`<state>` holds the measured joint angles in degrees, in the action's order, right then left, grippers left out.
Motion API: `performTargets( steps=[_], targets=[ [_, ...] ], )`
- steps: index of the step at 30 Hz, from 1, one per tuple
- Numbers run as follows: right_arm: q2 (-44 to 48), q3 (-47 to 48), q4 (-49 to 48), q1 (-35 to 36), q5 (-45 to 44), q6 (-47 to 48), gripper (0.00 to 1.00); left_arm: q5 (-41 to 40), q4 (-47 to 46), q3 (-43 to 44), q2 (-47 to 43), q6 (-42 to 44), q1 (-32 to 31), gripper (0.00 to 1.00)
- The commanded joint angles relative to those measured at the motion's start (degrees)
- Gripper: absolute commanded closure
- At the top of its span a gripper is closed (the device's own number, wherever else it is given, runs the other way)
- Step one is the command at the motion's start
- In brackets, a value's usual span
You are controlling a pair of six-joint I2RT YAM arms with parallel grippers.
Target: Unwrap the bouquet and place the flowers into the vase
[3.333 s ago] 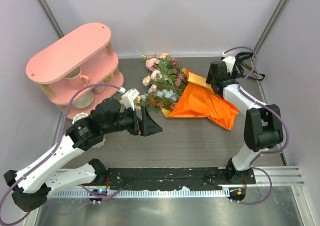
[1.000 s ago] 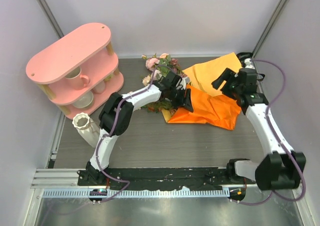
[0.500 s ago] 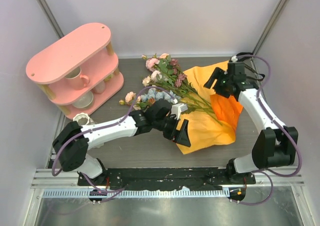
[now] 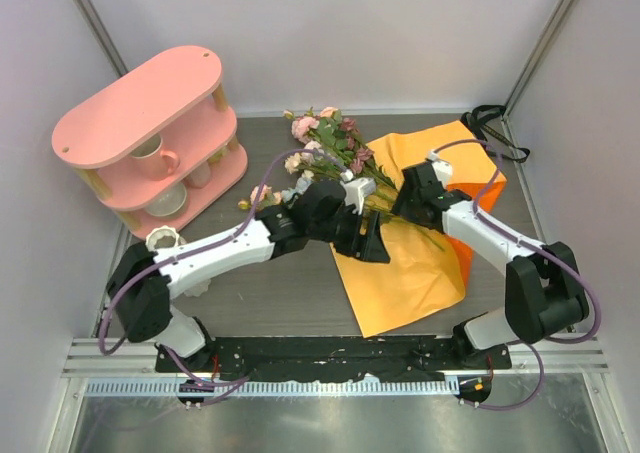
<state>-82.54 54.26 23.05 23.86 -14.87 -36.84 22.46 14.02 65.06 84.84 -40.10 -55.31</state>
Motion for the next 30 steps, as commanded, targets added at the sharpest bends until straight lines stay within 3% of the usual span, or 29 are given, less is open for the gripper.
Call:
performTargets(
  steps=[1, 5, 9, 11, 12, 13, 16, 18, 22, 23, 27, 30],
  targets=[
    [4.8, -3.9, 1.9, -9.7, -14.4, -6.7, 0.36, -1.5, -1.9, 6.2, 11.5, -0.4, 1.0, 0.34],
    [16.8, -11.7, 2.6, -22.0, -16.1, -8.9, 0.37, -2.1, -5.2, 7.4, 19.8, -2.2, 1.6, 0.33],
    [25.1, -14.4, 5.3, -26.6, -21.1, -10.4, 0.38, -5.1, -6.4, 4.8, 23.1, -2.1, 2.1, 0.33],
    [25.0, -15.1, 2.0, -26.7, -17.4, -3.2, 0.40, -5.5, -5.7, 4.0, 23.4, -1.1, 2.1, 0.32],
    [24.2, -15.0, -5.0, -26.7, -11.4, 1.9, 0.39, -5.8, -5.0, 3.3, 23.0, -0.1, 2.1, 0.32],
    [23.1, -14.3, -8.2, -26.4, -0.3, 5.7, 0.37, -5.8, -4.5, 2.8, 22.6, 0.5, 2.1, 0.31],
    [11.7, -7.1, -14.2, -23.9, 10.9, 16.2, 0.40, -6.2, -4.2, 0.3, 19.1, 1.4, 2.1, 0.29],
    [1.9, -1.0, -10.2, -19.6, 7.9, 21.5, 0.40, -5.7, -5.0, -1.6, 16.2, 1.3, 2.1, 0.26],
    [-8.5, 11.0, -8.6, -10.7, 4.2, 36.6, 0.39, -3.8, -7.3, -5.5, 10.4, -1.3, 2.0, 0.19],
    [-10.3, 12.4, -8.1, -9.9, 0.2, 39.3, 0.39, -3.7, -8.0, -7.2, 9.0, -1.6, 2.0, 0.18],
    [-18.1, 21.1, -0.8, -8.1, -0.7, 50.1, 0.39, -4.0, -7.1, -9.9, 1.0, -2.1, 2.0, 0.16],
    [-20.9, 23.5, 2.8, -7.9, 2.9, 57.2, 0.46, -4.5, -5.6, -10.7, -4.7, -1.9, 2.0, 0.15]
  ],
)
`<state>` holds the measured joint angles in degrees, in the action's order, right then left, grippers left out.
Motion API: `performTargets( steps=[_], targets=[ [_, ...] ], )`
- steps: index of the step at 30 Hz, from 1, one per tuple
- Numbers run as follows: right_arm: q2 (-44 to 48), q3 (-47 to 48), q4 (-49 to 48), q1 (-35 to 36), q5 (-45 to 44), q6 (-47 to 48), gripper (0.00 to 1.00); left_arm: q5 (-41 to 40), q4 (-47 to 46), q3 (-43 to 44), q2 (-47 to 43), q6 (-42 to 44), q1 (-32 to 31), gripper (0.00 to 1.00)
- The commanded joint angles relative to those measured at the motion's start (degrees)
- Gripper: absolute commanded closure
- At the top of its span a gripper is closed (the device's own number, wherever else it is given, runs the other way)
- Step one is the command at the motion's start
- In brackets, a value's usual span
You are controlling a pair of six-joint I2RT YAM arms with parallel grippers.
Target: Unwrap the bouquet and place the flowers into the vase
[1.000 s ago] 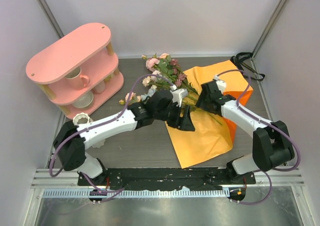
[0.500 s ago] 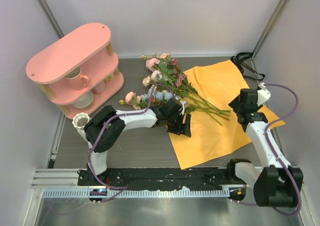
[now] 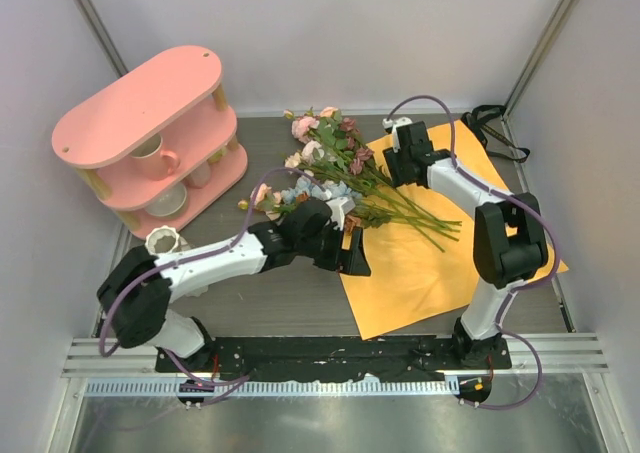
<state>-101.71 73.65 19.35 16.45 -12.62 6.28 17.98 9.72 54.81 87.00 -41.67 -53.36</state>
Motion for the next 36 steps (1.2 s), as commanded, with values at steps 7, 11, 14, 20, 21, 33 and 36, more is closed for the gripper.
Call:
performTargets(
  steps=[7, 11, 14, 20, 21, 33, 36],
  targets=[
    [-0.9, 2.2, 7.2, -0.1, 9.9, 21.6, 0.56, 0.5, 0.0, -0.2, -12.6, -0.4, 0.0, 0.12],
    [-1.9, 1.9, 6.4, 0.4, 10.5, 23.9, 0.57, -0.8, 0.8, -0.6, -13.8, -0.1, 0.0, 0.11],
    [-3.8, 2.5, 6.8, 0.5, 10.3, 24.6, 0.58, -0.7, 1.0, -0.8, -14.6, -0.3, 0.0, 0.11],
    [-6.5, 2.4, 5.8, 0.9, 10.5, 25.2, 0.60, -1.7, 2.9, -0.7, -17.1, 0.1, 0.0, 0.10],
    [-6.7, 2.5, 5.3, 1.0, 9.7, 25.2, 0.61, -2.1, 3.3, -0.6, -17.4, 0.1, 0.0, 0.10],
    [0.7, 2.9, 5.3, 4.5, 3.9, 27.5, 0.98, -3.2, 4.7, -0.4, -18.6, -0.2, 0.0, 0.09],
    [2.6, 3.4, 6.3, 4.6, 1.3, 28.8, 0.99, -3.2, 5.1, 0.3, -18.4, -0.2, 0.0, 0.09]
  ],
)
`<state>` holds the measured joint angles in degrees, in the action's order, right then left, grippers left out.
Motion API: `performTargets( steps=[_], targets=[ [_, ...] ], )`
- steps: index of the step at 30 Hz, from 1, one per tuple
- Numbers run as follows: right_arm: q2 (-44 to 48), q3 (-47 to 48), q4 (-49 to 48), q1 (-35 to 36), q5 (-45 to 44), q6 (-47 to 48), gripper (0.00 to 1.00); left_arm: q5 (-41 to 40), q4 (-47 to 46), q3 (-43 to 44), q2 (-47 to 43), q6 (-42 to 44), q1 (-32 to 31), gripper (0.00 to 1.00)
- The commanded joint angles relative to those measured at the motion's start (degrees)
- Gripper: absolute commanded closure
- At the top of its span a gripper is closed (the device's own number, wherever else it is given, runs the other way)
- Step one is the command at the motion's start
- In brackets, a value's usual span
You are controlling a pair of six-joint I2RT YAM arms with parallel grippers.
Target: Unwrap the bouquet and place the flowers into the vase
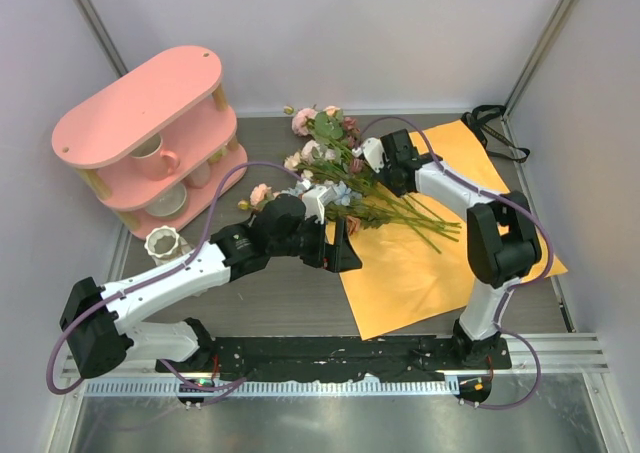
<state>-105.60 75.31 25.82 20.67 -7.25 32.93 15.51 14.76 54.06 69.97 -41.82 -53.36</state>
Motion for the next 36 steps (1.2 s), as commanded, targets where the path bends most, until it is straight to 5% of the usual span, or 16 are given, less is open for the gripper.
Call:
performTargets(
  steps=[1, 9, 13, 22, 32, 36],
  targets=[
    [7.1, 1.7, -0.1, 0.3, -5.4, 2.5, 0.99, -0.7, 0.2, 1.4, -1.4, 0.0, 0.0, 0.09],
    [15.3, 1.4, -4.7, 0.3, -4.6, -6.1, 0.99, -3.6, 5.8, 8.3, -3.0, 1.4, 0.6, 0.06],
    [22.6, -2.6, -8.6, 0.3, 4.9, -17.4, 0.99, -4.9, 5.3, 14.6, -3.8, -3.2, 4.6, 0.06],
    [46.7, -24.2, -28.6, 0.8, 25.8, -40.7, 0.99, -0.4, -13.3, 16.5, 0.2, -22.9, 22.1, 0.12],
    [61.0, -33.5, -33.5, 2.8, 31.7, -49.4, 0.99, 0.3, -22.1, 23.9, 13.4, -27.2, 22.3, 0.10],
    [63.6, -35.3, -32.8, 2.9, 31.9, -49.3, 0.99, -0.3, -22.8, 25.6, 15.4, -27.4, 20.6, 0.21]
  ],
)
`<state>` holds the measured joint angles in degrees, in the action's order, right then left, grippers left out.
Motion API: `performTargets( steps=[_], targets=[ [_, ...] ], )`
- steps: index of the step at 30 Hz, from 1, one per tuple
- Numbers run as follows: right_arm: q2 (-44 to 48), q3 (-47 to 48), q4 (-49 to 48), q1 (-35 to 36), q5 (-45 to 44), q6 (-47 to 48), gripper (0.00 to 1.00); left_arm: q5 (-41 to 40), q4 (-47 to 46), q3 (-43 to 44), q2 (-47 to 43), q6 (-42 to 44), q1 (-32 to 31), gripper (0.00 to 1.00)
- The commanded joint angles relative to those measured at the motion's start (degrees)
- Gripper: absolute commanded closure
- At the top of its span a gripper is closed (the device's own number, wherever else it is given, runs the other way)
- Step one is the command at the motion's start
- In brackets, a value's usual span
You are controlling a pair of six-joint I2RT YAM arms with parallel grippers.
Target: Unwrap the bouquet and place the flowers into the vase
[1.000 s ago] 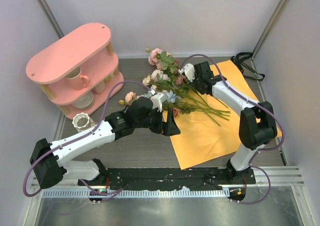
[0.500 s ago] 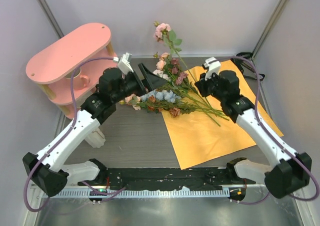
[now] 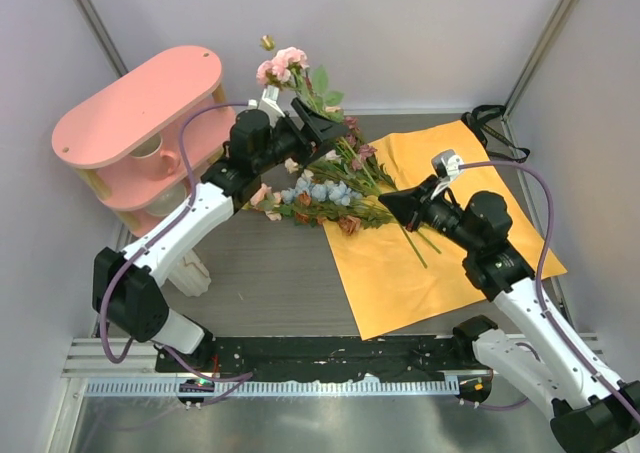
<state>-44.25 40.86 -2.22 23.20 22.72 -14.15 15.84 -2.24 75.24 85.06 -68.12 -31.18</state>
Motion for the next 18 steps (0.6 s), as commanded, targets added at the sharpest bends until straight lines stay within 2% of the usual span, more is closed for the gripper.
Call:
performTargets(
  steps=[1, 2, 4, 5, 7, 8, 9, 11, 12, 13, 15, 16, 17, 18],
  targets=[
    [2.5, -1.0, -4.5, 0.3, 2.1, -2.3, 0.99, -0.6, -6.0, 4.7, 1.2, -1.1, -2.5, 0.25],
    [3.1, -1.2, -4.5, 0.4, 2.3, -2.7, 0.99, -0.4, -6.2, 5.0, 1.7, -1.1, -2.8, 0.35],
    [3.8, -1.8, -4.6, 0.4, 2.7, -3.2, 0.99, -0.5, -6.7, 5.6, 2.0, -0.5, -3.9, 0.46],
    [4.5, -1.9, -4.3, 0.5, 2.8, -3.2, 0.99, -0.9, -6.7, 5.8, 1.6, 1.0, -4.2, 0.57],
    [5.2, -2.1, -3.2, 0.6, 3.6, -2.7, 0.99, -1.9, -5.2, 6.9, 0.8, 4.0, -5.3, 0.66],
    [5.6, -2.3, -3.0, 0.7, 4.5, -2.3, 0.99, -3.6, -1.6, 7.7, -0.5, 6.3, -5.7, 0.78],
    [6.4, -3.0, -3.0, 0.9, 5.2, -2.0, 0.99, -4.9, 0.6, 9.9, -1.2, 11.6, -6.4, 0.86],
    [6.9, -3.5, -1.6, 0.9, 5.6, -2.2, 0.76, -10.6, 8.9, 12.5, -3.9, 18.8, -9.6, 1.00],
    [7.9, -3.8, -0.8, 1.0, 5.1, -2.8, 0.51, -12.5, 11.1, 14.5, -5.2, 25.1, -12.0, 1.00],
    [8.4, -4.0, -0.2, 1.0, 4.5, -3.2, 0.25, -13.5, 13.1, 15.3, -6.3, 27.4, -12.8, 1.00],
    [10.3, -4.9, -0.2, 1.0, 4.4, -3.9, 0.13, -14.0, 18.9, 16.8, -10.2, 32.3, -13.9, 1.00],
    [11.1, -5.1, -0.3, 0.9, 4.1, -4.2, 0.12, -14.2, 21.4, 17.4, -11.5, 33.7, -14.0, 1.00],
    [11.9, -5.3, -0.2, 0.9, 2.4, -4.7, 0.11, -14.7, 27.6, 19.1, -13.2, 35.2, -14.1, 1.00],
    [12.9, -5.4, -0.2, 1.0, 1.6, -4.9, 0.09, -17.5, 31.2, 20.3, -15.9, 36.7, -14.0, 1.00]
  ],
)
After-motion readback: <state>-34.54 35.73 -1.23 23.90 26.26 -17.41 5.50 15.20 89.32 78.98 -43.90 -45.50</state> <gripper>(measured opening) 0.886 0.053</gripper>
